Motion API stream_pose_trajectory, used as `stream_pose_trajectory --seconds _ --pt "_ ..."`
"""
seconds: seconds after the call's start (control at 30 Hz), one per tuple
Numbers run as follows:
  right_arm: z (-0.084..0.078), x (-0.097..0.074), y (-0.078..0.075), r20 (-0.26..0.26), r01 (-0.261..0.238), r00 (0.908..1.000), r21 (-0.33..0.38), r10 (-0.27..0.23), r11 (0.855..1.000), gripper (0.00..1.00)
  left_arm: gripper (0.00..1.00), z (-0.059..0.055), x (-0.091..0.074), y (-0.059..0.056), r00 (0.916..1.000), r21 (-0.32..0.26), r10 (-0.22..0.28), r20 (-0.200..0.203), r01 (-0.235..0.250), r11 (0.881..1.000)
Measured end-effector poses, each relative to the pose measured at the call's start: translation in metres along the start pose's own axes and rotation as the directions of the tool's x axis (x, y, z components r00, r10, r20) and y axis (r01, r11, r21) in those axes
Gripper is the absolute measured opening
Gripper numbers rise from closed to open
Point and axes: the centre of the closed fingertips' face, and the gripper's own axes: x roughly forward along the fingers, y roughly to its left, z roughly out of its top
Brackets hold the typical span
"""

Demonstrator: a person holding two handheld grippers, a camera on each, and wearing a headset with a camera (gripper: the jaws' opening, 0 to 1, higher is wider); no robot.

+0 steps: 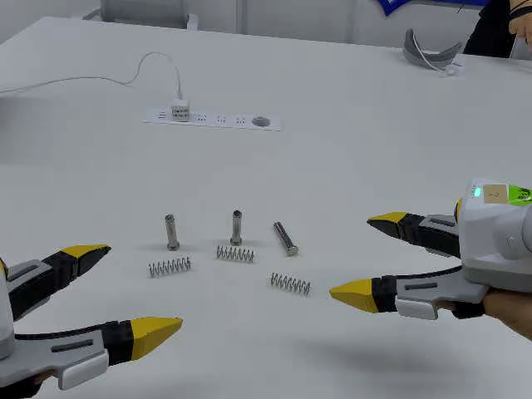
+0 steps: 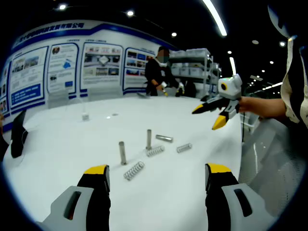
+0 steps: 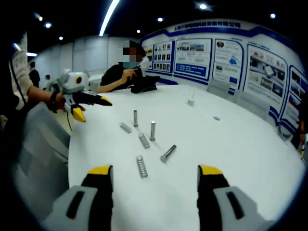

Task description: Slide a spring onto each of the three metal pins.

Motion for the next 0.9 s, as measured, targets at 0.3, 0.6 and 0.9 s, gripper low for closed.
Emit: stream_pose_trajectory --seconds 0.3,0.6,0.9 --pt "-0.0012 -0.0005 -0.0007 -0.005 0.002 1.0 0.002 -0.002 1.0 0.72 0.82 -0.0004 0.0006 -0.0004 1.0 0.0 0.0 -0.001 0.0 1.0" --pt "-0.0011 -0.0008 -0.0015 -0.007 0.008 0.9999 0.004 -0.008 1.0 0.72 0.82 -0.0018 0.0005 -0.0001 1.0 -0.002 0.002 -0.001 -0.002 1.0" --pt "0.0006 -0.0013 -0.0037 -0.008 0.016 0.9998 0.009 -0.016 1.0 0.7 0.82 -0.0009 0.0018 -0.0001 1.0 -0.002 0.001 0.003 -0.001 1.0"
